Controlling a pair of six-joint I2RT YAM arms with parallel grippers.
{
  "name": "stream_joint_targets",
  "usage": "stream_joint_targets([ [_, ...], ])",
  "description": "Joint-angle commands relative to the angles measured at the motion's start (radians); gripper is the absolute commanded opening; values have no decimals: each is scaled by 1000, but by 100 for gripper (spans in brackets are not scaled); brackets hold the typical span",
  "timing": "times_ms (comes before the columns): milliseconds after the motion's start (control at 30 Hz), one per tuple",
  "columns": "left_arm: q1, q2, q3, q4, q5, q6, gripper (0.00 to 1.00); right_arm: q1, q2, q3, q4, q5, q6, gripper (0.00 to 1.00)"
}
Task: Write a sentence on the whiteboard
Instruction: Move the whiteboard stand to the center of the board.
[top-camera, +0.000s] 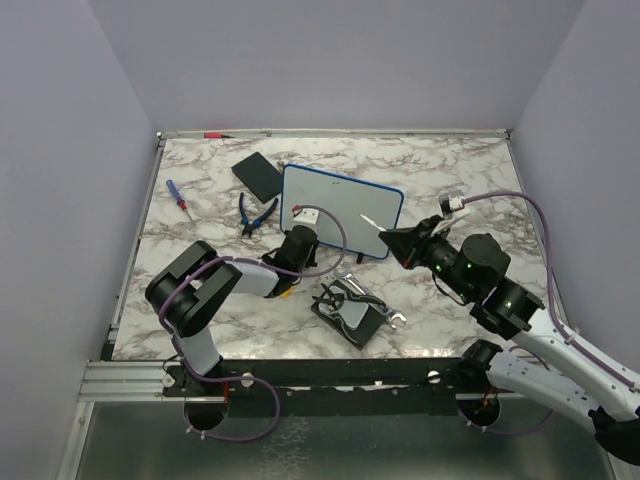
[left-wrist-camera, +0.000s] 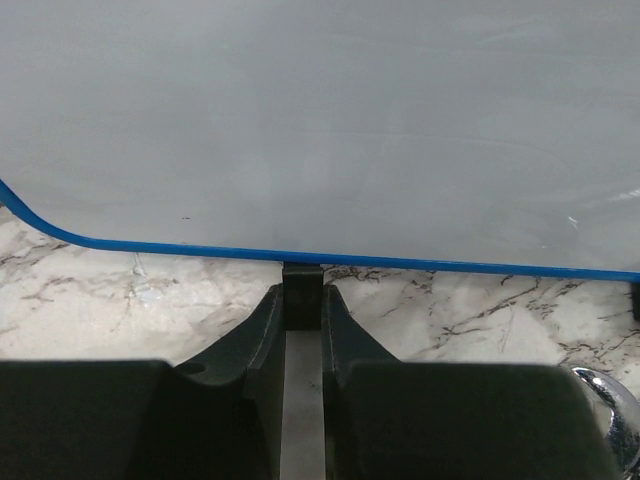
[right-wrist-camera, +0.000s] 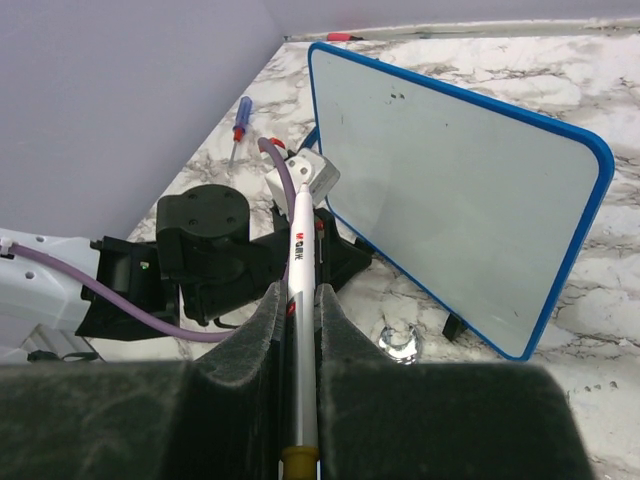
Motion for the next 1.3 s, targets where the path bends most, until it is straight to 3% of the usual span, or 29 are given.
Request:
stream_joint_targets([
  [0, -74, -1, 6, -51, -56, -74, 8, -2, -10, -20, -11, 23, 8, 0],
  [267, -165, 7, 54, -135, -124, -136, 7, -2, -22, -25, -15, 23, 12, 0],
  [700, -211, 44, 106, -180, -140, -174, 8, -2, -43, -32, -26, 33, 13, 0],
  [967, -215, -2, 103, -188, -115, -178, 29, -2, -40, -24, -23, 24, 3, 0],
  [1267, -215, -76, 80, -197, -93, -172, 42, -2, -38, -23, -15, 17, 5, 0],
])
